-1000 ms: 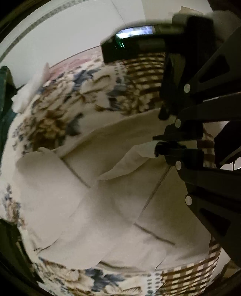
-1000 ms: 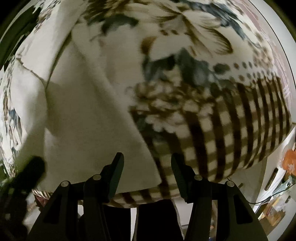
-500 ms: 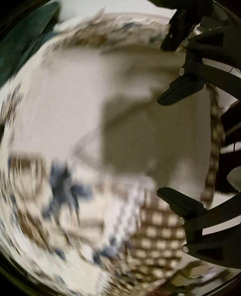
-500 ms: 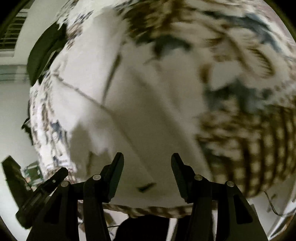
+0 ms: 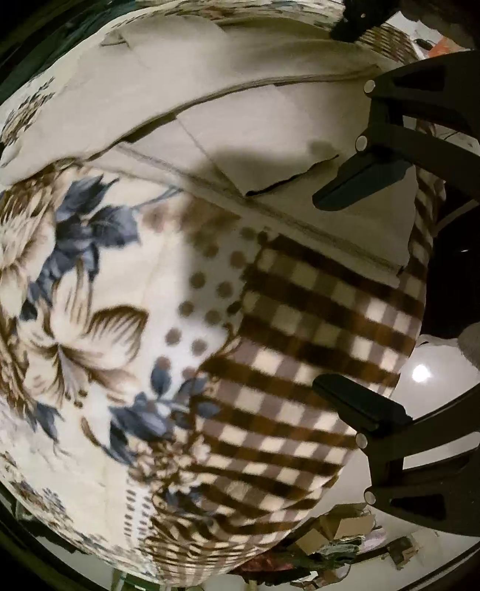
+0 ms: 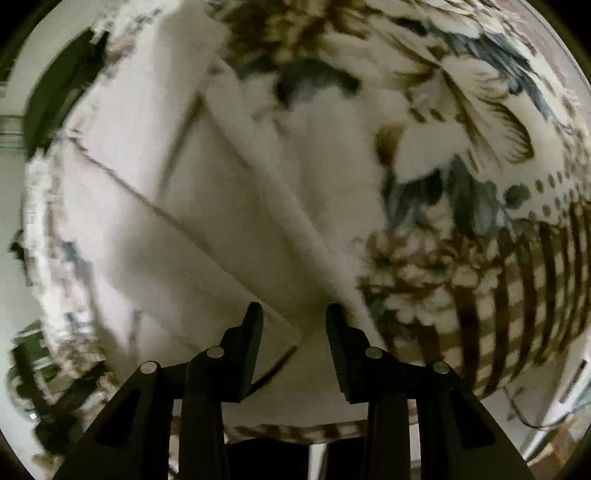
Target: Fold small clothes
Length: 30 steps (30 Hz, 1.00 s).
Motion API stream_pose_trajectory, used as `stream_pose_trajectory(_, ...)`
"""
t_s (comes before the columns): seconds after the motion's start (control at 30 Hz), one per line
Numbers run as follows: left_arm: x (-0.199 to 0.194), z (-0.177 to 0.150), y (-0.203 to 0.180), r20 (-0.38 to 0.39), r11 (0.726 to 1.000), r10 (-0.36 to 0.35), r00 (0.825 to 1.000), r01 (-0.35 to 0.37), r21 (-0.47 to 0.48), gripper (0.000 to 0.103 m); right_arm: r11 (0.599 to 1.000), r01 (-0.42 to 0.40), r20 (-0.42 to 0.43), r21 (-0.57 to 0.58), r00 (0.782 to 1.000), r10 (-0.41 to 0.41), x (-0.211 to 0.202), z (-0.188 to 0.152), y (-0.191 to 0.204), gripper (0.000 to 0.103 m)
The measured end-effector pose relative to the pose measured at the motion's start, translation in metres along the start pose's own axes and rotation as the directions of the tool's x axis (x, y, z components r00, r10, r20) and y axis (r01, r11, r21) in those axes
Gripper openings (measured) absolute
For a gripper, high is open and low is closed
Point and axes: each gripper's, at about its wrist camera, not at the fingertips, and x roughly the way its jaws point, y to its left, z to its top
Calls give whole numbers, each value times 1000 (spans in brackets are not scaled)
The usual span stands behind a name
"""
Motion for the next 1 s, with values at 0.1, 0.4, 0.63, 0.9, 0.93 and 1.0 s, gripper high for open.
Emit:
stream_pose_trajectory(0.1,5,-2,-16,-3,1000,-13,1000,13,17,90,995,-78,-33,-57,997,76,-2,-1,9,48)
stream_pose_trajectory(0.4,18,-11,-52,-24,997,-34,999,35,68,90,997,53,-59,-53,997,-56,11,-7,-1,1)
stream_pose_trajectory(0.63,49,-27,-51,-118,987,-144,982,152,59,72,998,-48,-75,48,996,51,-31,12,-60,54)
stream_pose_trajectory(0.9,58,-44,-73,-138,981,-169,976,181,74,6,988,-79,-216,134,971,107,-3,-1,-105,54)
stream_pose_trajectory(0.93,57,-47,-74,-133,980,-176,975,186,65,5,986,-93,-237,142,963,125,6,-6,-103,54)
stream_pose_trajectory(1.0,49,-49,-69,-129,980,-187,974,194,45,4,981,-112,-260,160,954,151,11,-11,-107,42)
